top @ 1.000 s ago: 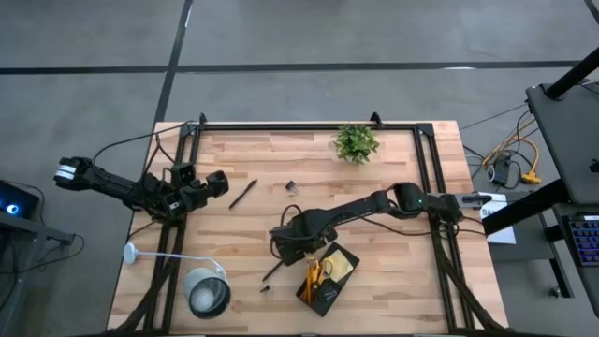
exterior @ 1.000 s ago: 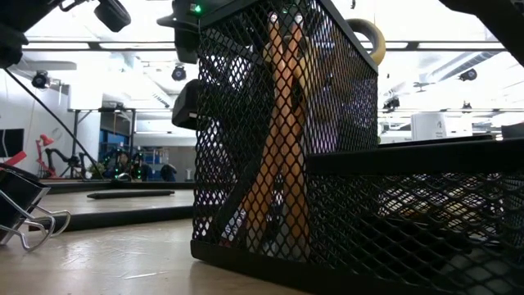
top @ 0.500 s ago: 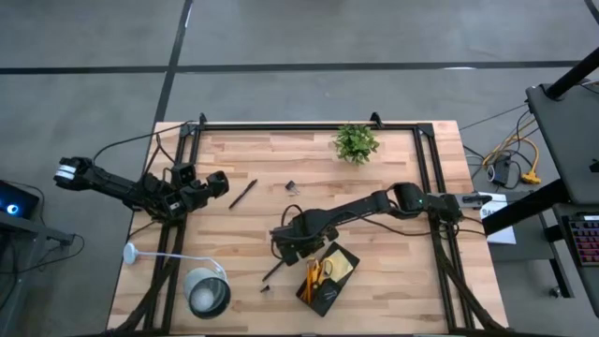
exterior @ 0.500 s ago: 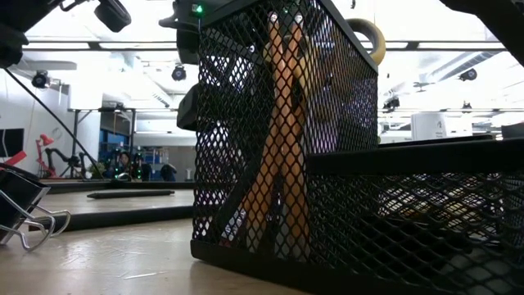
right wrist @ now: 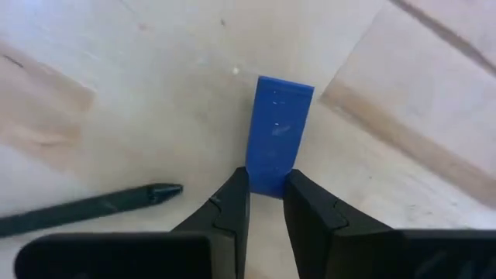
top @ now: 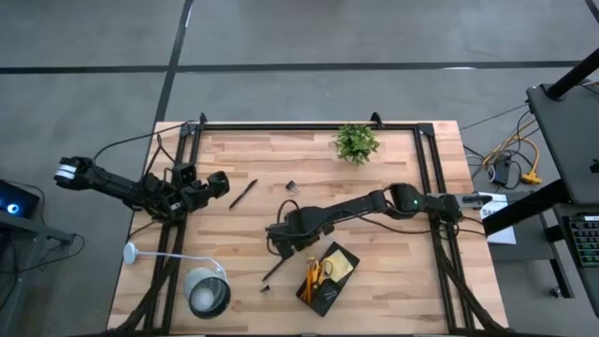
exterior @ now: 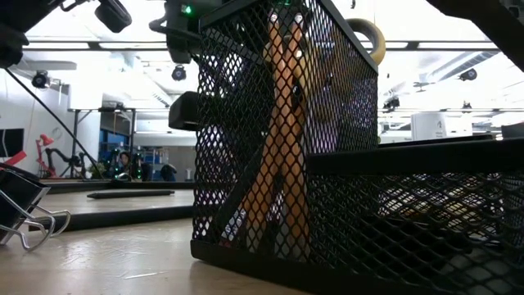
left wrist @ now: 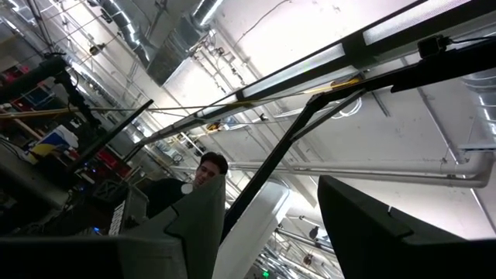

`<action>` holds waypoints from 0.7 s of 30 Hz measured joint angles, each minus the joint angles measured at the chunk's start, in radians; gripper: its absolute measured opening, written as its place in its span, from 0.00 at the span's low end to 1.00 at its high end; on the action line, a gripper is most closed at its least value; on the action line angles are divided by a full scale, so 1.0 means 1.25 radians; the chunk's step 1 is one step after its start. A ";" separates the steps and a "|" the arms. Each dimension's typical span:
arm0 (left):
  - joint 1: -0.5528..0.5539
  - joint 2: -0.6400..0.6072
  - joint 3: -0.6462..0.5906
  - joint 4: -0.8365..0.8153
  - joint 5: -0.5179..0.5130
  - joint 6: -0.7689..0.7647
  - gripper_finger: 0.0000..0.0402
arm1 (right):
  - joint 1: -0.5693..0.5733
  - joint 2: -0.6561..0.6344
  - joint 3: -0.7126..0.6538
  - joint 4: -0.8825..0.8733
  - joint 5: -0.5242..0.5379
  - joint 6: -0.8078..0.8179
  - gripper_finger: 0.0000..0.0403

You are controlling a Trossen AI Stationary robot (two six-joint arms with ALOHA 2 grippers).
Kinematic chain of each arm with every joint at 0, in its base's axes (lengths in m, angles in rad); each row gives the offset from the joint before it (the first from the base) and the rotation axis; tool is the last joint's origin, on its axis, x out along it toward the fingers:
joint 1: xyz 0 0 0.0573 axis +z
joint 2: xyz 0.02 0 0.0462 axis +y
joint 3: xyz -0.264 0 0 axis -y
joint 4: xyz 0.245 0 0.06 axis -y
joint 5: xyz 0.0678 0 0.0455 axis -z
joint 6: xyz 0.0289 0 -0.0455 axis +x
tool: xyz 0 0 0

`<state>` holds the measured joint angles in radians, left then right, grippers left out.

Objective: Pick and place office supplies into organizer
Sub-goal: Put the eraser into the desk organizer

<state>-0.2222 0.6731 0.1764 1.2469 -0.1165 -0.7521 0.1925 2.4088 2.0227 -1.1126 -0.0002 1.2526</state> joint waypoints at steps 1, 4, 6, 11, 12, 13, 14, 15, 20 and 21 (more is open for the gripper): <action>0.000 0.000 0.000 0.000 0.000 0.000 0.48 | 0.000 0.000 0.004 -0.001 0.000 -0.001 0.15; 0.000 0.000 0.000 0.000 0.000 0.000 0.48 | 0.002 0.000 0.017 -0.008 -0.015 0.000 0.15; 0.000 0.000 0.000 0.000 0.000 0.000 0.48 | 0.003 0.000 0.035 -0.009 -0.031 0.001 0.15; 0.000 0.000 0.000 0.000 0.000 0.000 0.48 | -0.004 -0.005 0.103 -0.051 -0.028 0.003 0.15; 0.000 0.000 0.000 0.000 0.000 0.000 0.48 | -0.006 -0.005 0.115 -0.063 -0.029 0.004 0.15; 0.000 0.000 0.000 0.000 0.000 0.000 0.48 | -0.007 -0.005 0.126 -0.070 -0.030 0.004 0.15; 0.000 0.000 0.000 0.000 0.000 0.000 0.48 | -0.009 -0.005 0.136 -0.078 -0.034 0.003 0.15; 0.000 0.000 0.000 0.000 0.000 0.000 0.48 | -0.011 -0.005 0.148 -0.088 -0.038 0.003 0.15; 0.000 0.000 0.000 0.000 0.000 0.000 0.48 | -0.012 -0.007 0.218 -0.146 -0.045 0.013 0.15; 0.000 0.000 0.000 0.000 0.000 0.000 0.48 | -0.011 -0.007 0.235 -0.156 -0.045 0.019 0.15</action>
<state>-0.2222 0.6735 0.1764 1.2471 -0.1162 -0.7521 0.1783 2.3997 2.3166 -1.3074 -0.0563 1.2764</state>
